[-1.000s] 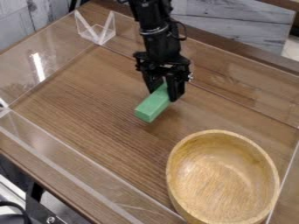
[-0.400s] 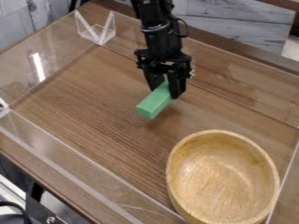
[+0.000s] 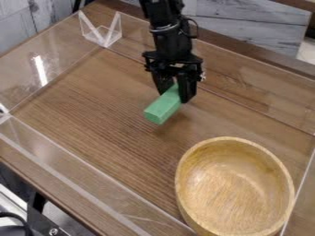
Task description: Remove the green block from inside the brown bowl and put it on the table
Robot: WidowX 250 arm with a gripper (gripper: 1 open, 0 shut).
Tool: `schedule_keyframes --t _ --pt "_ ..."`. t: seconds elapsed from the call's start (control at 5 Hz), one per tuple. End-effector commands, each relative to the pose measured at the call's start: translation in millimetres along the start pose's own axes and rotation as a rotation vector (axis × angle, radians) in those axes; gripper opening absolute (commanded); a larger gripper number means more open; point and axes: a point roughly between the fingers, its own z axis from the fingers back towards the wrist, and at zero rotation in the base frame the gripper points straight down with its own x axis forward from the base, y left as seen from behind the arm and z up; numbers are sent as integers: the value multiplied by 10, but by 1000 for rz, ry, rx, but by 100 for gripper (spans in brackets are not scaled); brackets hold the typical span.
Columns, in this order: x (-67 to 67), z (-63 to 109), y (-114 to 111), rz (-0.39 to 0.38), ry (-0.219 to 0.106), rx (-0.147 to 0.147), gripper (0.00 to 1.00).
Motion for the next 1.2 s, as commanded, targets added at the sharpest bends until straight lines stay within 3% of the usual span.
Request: schedule_keyframes --t 0.0,1.0 --pt "123 174 -37 -29 -54 21 0" --pt "141 190 -44 -26 -26 13 0"
